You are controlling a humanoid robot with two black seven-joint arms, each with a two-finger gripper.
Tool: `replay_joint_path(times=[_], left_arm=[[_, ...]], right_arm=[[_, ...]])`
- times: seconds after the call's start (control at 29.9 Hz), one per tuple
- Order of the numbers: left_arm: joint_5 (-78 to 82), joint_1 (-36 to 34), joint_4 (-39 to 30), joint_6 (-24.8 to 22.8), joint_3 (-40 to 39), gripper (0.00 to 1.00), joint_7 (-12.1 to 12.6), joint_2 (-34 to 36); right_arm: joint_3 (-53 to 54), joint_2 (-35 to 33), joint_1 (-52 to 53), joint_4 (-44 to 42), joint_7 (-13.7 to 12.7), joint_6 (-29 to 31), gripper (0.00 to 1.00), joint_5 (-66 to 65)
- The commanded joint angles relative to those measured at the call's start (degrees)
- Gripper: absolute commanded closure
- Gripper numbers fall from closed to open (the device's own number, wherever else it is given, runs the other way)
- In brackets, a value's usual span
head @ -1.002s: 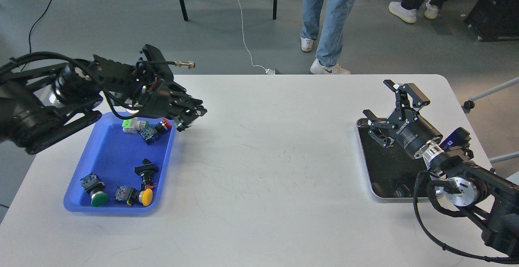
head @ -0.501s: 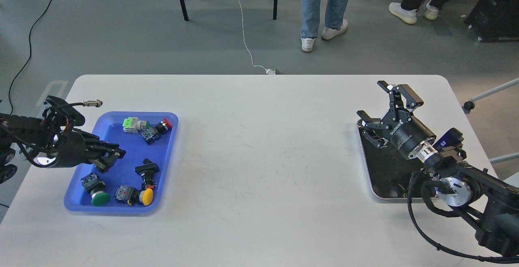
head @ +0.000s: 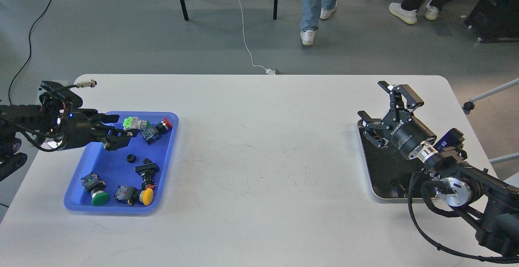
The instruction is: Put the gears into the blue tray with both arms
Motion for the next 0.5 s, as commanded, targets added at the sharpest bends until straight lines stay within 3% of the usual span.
replay_joint_path(times=[0.0, 0.17, 0.33, 0.47], left_arm=[[-24.91, 0.33, -2.17, 0.16, -2.05, 0.01, -0.01, -1.29], [-59.4, 3.05, -4.55, 0.16, -5.45, 0.01, -0.01, -6.38], [-64.37, 13.49, -4.64, -1.33, -24.24, 0.01, -0.01, -17.09], [-64.9, 20.0, -4.55, -2.21, -33.58, 0.01, 0.39, -25.8]], right_arm=[[0.56, 0.01, 0.57, 0.01, 0.0, -0.02, 0.01, 0.0], [2.14, 0.01, 0.93, 0.01, 0.0, -0.02, 0.01, 0.08], [4.07, 0.01, 0.66, -0.08, 0.0, -0.11, 0.01, 0.26], [4.78, 0.19, 0.22, 0.19, 0.0, -0.02, 0.01, 0.79]])
